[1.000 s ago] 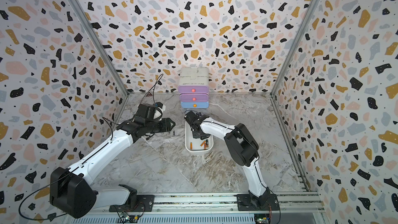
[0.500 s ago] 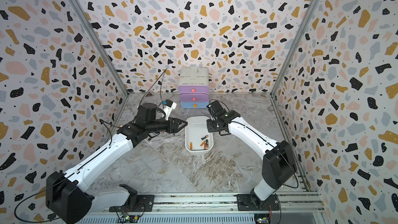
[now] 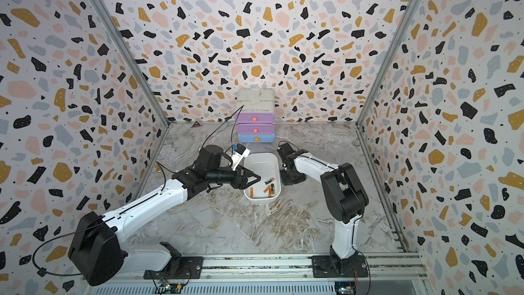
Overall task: Take the batteries out of the storage box
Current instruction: Place the battery at the center of the board.
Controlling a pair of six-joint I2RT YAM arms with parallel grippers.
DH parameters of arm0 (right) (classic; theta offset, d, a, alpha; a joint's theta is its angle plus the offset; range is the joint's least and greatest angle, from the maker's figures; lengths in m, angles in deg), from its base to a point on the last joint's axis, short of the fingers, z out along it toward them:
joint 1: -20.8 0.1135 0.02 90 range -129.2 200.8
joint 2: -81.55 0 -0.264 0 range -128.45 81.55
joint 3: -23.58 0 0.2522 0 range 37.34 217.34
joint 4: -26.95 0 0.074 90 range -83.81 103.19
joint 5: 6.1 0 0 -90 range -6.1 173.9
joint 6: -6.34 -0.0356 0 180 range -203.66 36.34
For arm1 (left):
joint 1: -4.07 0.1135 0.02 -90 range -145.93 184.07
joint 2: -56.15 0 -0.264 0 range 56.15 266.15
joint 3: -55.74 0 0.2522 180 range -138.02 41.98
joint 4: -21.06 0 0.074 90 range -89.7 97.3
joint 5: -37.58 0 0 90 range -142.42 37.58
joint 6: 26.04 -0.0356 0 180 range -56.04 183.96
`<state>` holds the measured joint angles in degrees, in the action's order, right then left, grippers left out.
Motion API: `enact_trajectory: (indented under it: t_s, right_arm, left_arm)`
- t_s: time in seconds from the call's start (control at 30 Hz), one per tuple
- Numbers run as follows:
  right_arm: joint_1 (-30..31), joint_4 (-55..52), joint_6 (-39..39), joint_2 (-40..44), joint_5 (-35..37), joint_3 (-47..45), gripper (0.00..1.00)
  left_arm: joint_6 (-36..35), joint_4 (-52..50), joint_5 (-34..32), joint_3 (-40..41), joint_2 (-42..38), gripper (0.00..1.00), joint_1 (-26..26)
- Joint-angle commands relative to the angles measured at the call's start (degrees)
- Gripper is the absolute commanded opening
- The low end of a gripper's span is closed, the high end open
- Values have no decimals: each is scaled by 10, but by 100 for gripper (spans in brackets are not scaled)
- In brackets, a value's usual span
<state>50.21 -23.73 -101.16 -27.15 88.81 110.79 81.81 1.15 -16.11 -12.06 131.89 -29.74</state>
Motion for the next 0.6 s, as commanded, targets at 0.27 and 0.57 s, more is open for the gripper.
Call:
enact_trajectory:
  t_s: [0.27, 0.57]
  right_arm:
    - [-12, 20, 9, -30, 29, 23, 12]
    - [-13, 17, 4, -20, 18, 25, 33]
  left_arm:
    - [-24, -2, -63, 7, -14, 71, 3]
    - [-38, -35, -117, -8, -14, 70, 3]
